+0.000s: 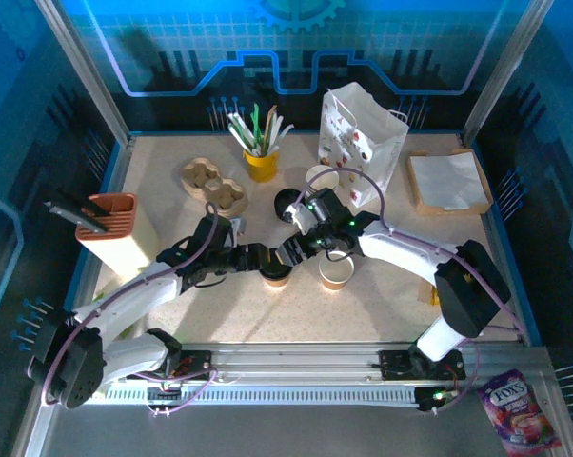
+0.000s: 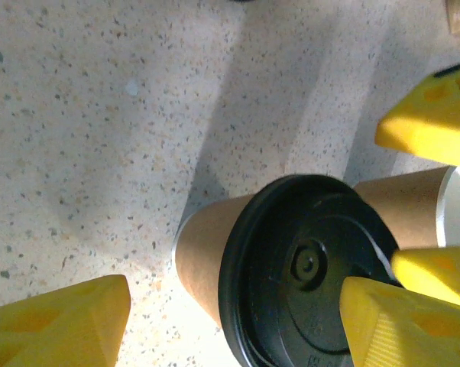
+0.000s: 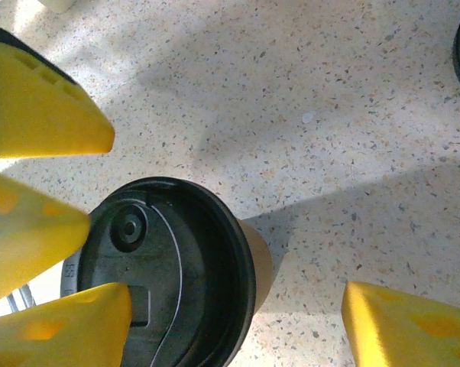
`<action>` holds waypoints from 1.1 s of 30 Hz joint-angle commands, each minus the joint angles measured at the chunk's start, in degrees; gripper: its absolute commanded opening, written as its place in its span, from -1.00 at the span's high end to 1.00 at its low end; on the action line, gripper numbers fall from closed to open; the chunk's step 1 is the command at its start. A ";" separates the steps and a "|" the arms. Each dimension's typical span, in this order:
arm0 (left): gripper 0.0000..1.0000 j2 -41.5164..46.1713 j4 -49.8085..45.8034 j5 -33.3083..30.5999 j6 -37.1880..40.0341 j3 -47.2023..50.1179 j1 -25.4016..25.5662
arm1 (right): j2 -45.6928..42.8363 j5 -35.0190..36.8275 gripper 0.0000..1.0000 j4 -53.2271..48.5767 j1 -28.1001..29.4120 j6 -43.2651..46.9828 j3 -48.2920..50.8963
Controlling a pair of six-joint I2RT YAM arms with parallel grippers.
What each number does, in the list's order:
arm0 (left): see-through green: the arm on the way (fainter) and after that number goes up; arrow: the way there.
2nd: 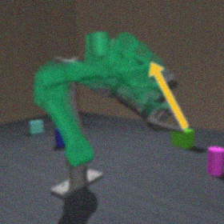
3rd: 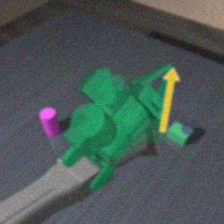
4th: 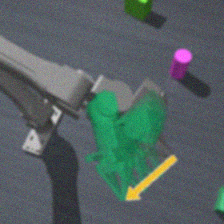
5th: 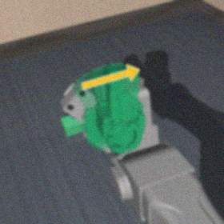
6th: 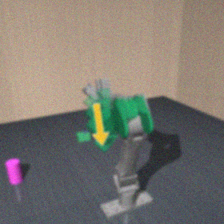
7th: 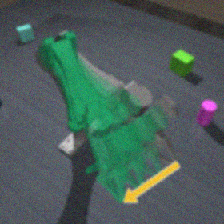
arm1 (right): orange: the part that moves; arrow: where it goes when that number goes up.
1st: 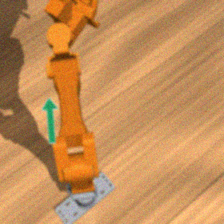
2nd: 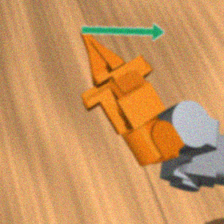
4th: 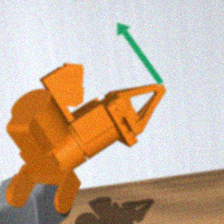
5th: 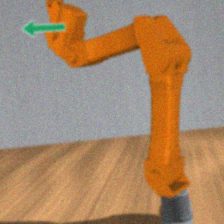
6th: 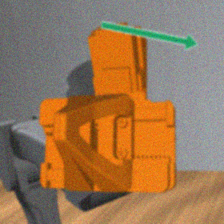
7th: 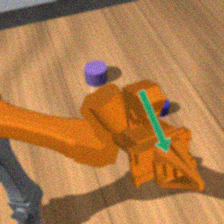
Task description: Pack the takeout coffee
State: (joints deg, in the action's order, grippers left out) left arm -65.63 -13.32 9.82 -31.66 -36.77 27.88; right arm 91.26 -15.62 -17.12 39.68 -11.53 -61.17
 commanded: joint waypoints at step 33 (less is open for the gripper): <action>-0.48 -2.52 3.74 -0.02 -0.14 0.95 -0.02 | -1.58 -1.07 -0.42 -1.08 -0.04 0.76 0.53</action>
State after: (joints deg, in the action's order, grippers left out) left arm -68.18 -8.62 10.07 -31.42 -34.41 27.70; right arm 90.08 -15.90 -15.81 39.68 -9.39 -57.78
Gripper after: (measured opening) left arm 0.741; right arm 0.706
